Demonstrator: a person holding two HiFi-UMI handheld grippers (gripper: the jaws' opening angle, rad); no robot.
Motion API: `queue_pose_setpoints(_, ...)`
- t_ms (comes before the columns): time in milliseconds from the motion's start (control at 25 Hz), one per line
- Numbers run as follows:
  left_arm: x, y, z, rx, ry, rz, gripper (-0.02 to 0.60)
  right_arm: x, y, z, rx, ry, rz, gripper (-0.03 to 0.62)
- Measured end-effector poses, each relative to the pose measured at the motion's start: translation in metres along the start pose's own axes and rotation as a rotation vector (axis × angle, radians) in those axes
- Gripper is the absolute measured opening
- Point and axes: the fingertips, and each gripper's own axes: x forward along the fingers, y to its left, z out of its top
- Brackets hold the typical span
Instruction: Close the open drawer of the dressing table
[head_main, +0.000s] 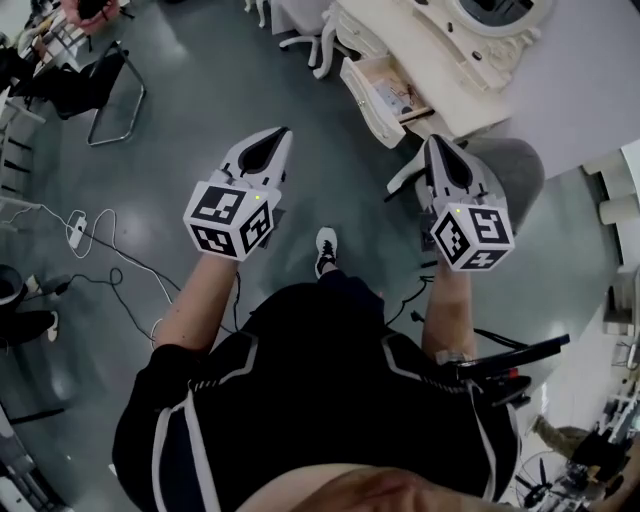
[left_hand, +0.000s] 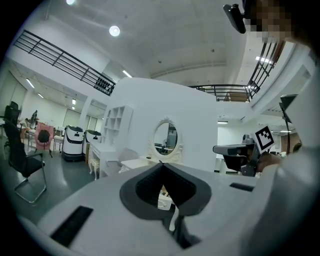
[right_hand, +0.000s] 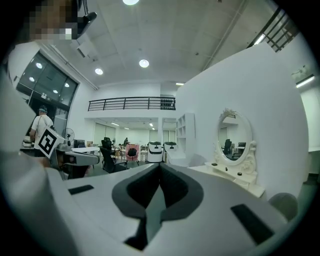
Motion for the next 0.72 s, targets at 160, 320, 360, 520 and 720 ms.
queue_pose_setpoints(160, 0.016, 0.018, 0.009, 0.046, -0.008, 0.031, 0.005, 0.038, -0.003, 0.004, -0.005, -0.018, 0.047, 0.005)
queue_pose_setpoints(320, 0.042, 0.036, 0.018, 0.051, -0.020, 0.071, 0.005, 0.072, -0.015, 0.015, -0.027, -0.037, 0.074, 0.005)
queue_pose_setpoints(360, 0.050, 0.040, 0.019, 0.051, -0.018, 0.074, 0.005, 0.080, -0.020, 0.018, -0.036, -0.038, 0.077, 0.005)
queue_pose_setpoints(520, 0.089, 0.048, 0.025, 0.058, -0.019, 0.083, 0.005, 0.106, -0.050, 0.022, -0.039, -0.039, 0.076, 0.005)
queue_pose_setpoints(720, 0.136, 0.056, 0.034, 0.046, -0.037, 0.108, 0.003, 0.132, -0.092, 0.028, -0.054, -0.047, 0.050, 0.005)
